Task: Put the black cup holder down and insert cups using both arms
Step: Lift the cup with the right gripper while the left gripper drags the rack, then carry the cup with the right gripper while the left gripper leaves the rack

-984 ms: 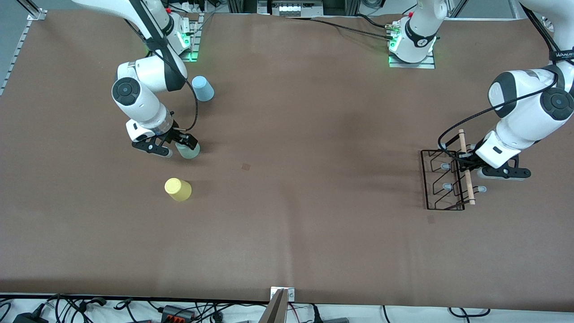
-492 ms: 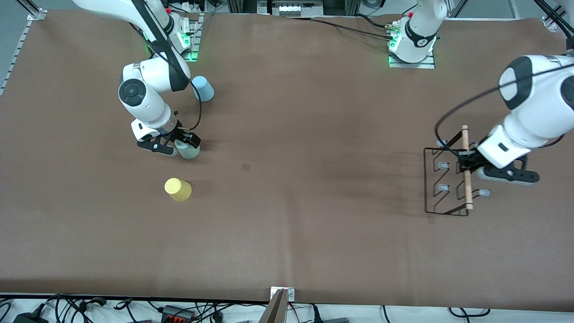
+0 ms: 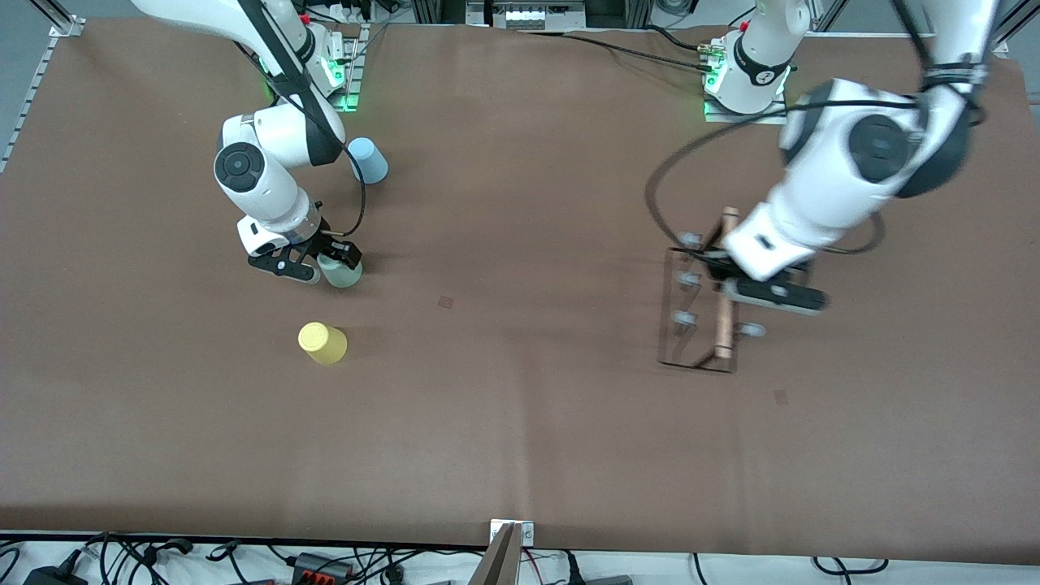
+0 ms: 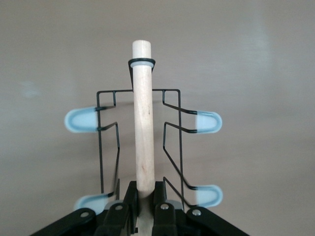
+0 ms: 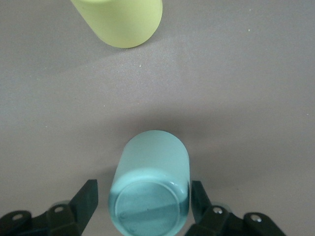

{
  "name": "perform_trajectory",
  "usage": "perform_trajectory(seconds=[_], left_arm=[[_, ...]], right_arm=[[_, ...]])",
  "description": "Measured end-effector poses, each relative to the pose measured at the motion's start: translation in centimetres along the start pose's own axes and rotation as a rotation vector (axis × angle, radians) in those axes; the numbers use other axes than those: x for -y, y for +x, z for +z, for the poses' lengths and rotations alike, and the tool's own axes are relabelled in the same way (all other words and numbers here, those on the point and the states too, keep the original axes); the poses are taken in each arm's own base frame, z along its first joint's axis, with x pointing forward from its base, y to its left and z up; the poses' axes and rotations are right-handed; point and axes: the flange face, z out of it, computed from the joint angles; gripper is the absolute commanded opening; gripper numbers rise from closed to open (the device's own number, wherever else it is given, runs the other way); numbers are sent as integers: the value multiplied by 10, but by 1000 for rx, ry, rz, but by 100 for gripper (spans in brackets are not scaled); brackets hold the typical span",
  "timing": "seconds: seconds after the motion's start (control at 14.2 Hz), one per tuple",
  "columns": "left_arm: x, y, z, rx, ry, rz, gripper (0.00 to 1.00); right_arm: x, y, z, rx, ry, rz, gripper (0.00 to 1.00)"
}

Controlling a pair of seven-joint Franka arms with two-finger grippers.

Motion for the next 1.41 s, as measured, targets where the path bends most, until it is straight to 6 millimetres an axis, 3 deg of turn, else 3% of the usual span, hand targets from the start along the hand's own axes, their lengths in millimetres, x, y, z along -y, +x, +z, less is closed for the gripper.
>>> perform_trajectory(seconds=[0.28, 0.35, 0.56, 0.7, 0.84, 1.2, 1.27, 1.34, 1.41], left_arm=[[-91, -19, 31, -15, -61, -70, 1], [-107, -22, 40, -25, -83, -79, 1], [-133, -27, 60, -31, -121, -83, 1], [-154, -38, 72, -9, -127, -74, 1], [-174, -50, 84, 7, -115, -47, 1], [-189, -61, 109, -1, -52, -27, 2], [-193, -62, 109, -7, -46, -36, 22], [-195, -62, 108, -13, -44, -44, 87], [-196, -61, 108, -15, -44, -54, 100]], right_arm=[[0, 1, 0, -4, 2, 1, 27], [0, 2, -3, -8, 4, 1, 19], [1, 3, -5, -16, 8, -7, 14], [3, 10, -20, -31, 16, -16, 14], [4, 14, -50, -25, 10, -31, 14], [9, 12, -143, 59, -42, -54, 14], [14, 12, -154, 71, -49, -61, 14], [20, 10, -159, 74, -51, -72, 14], [25, 8, -159, 75, -52, -82, 14]])
